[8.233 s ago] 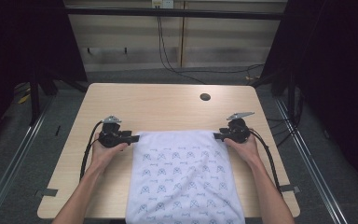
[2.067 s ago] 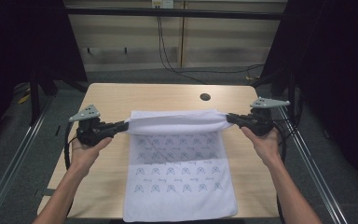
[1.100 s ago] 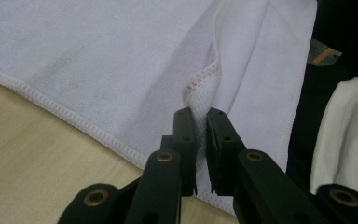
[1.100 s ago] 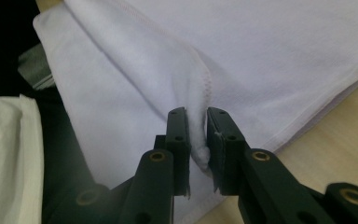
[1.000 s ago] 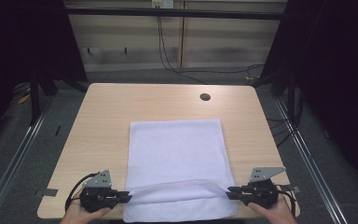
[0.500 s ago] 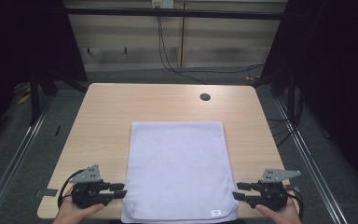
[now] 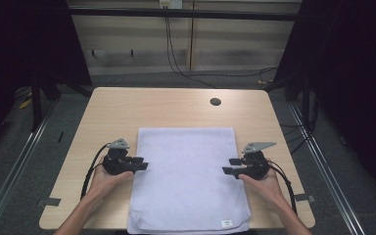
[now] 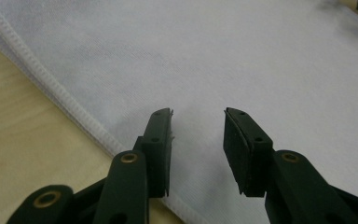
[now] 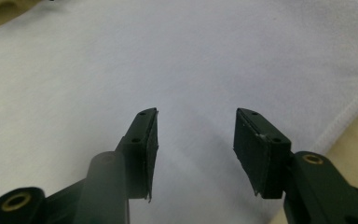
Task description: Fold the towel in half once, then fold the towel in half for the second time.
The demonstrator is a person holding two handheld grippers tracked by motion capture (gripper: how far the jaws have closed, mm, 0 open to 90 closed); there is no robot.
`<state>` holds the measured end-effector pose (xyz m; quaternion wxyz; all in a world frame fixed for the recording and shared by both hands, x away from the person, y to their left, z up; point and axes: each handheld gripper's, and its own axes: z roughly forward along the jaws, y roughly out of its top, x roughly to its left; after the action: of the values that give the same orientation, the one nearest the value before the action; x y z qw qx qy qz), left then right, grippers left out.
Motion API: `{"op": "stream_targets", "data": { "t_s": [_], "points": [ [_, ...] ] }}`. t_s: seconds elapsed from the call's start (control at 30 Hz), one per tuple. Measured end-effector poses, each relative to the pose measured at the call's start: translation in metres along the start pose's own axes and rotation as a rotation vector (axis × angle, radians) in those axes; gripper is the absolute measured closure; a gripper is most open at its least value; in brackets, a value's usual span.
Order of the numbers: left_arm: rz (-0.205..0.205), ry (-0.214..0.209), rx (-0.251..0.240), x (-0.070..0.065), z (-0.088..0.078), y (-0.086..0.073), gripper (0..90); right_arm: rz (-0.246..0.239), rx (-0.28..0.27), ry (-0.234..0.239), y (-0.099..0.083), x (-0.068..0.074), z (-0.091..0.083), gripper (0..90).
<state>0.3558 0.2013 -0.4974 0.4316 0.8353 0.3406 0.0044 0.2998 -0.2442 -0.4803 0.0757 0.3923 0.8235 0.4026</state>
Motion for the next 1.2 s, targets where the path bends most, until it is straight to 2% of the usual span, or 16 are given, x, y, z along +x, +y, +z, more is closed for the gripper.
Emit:
{"op": "stream_targets", "data": {
  "t_s": [0.07,0.1,0.13,0.17,0.23,0.33,0.37,0.53,0.63,0.7,0.8,0.97,1.03,1.1,1.17,1.2],
  "points": [
    [0.017,0.033,0.036,0.003,0.006,0.001,62.3,-0.004,0.018,-0.007,0.007,-0.006,0.011,50.4],
    [0.017,0.033,0.036,0.003,0.006,0.001,63.8,-0.004,0.018,-0.007,0.007,-0.006,0.011,50.4],
    [0.021,0.030,0.032,0.004,0.006,0.000,64.4,0.007,0.025,-0.020,0.013,-0.012,0.023,51.4],
    [0.030,0.034,0.034,0.004,0.006,0.000,65.2,0.010,0.027,-0.028,0.014,-0.013,0.027,51.4],
    [0.020,0.030,0.030,0.004,0.006,-0.001,66.4,0.004,0.040,-0.044,0.014,-0.015,0.035,51.4],
    [0.032,0.044,0.029,0.003,0.005,-0.003,70.1,0.010,0.047,-0.049,0.013,-0.016,0.040,51.6],
    [0.026,0.039,0.028,0.003,0.004,-0.003,70.1,0.028,0.052,-0.043,0.013,-0.016,0.039,51.6],
    [0.019,-0.004,0.027,-0.003,0.000,-0.012,73.2,0.012,0.086,-0.033,0.009,-0.010,0.032,56.2],
    [0.036,-0.038,0.039,-0.010,-0.006,-0.019,74.1,-0.005,0.097,-0.039,0.004,-0.002,0.027,58.0],
    [0.020,-0.056,0.041,-0.014,-0.011,-0.025,74.9,-0.007,0.101,-0.017,-0.002,0.004,0.022,58.3],
    [0.035,-0.046,0.058,-0.023,-0.015,-0.029,74.9,-0.003,0.108,0.013,-0.011,0.013,0.014,60.0],
    [0.051,-0.084,0.087,-0.042,-0.025,-0.042,75.1,0.010,0.117,0.073,-0.029,0.028,-0.002,62.3],
    [0.054,-0.087,0.103,-0.049,-0.029,-0.047,75.9,0.015,0.126,0.091,-0.033,0.032,-0.006,62.1],
    [0.079,-0.081,0.122,-0.058,-0.033,-0.051,75.7,0.009,0.148,0.109,-0.035,0.038,-0.010,61.9],
    [0.058,-0.099,0.129,-0.063,-0.036,-0.054,70.8,0.001,0.164,0.119,-0.038,0.045,-0.012,60.0],
    [0.074,-0.092,0.127,-0.065,-0.037,-0.055,67.4,-0.010,0.171,0.117,-0.038,0.048,-0.014,57.5]
  ]
}}
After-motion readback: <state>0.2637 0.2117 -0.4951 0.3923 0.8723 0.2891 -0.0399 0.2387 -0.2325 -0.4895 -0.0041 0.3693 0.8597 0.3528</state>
